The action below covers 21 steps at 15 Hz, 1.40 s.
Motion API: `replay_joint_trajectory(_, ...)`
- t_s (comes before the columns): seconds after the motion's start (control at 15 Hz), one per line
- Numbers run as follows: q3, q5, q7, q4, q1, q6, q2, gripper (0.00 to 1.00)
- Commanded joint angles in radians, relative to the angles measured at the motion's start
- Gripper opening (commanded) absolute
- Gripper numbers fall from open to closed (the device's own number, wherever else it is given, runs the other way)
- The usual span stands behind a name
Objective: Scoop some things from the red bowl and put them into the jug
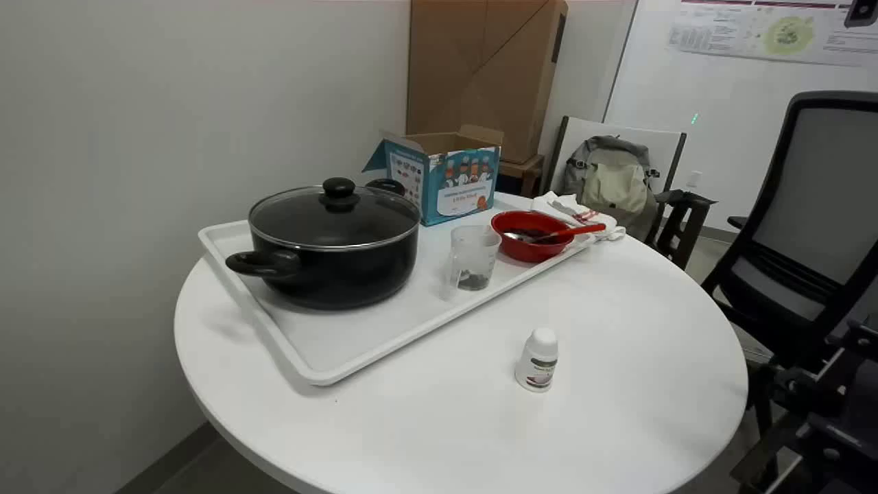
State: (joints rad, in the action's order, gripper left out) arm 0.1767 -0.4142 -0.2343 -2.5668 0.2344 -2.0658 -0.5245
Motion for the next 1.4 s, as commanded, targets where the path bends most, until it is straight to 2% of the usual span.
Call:
replay_joint_trajectory(0.0,0.007,-0.003,0.003,0.002,-0.008,0.004,-0.001,1.0)
replay_joint_trajectory(0.67,0.009,-0.026,0.001,0.013,0.0,-0.018,0.026,1.0)
replay_joint_trajectory(1.07,0.014,-0.167,-0.067,0.104,-0.003,-0.02,0.237,1.0)
replay_joint_trajectory(1.33,0.035,-0.151,-0.198,0.189,-0.026,-0.038,0.384,1.0)
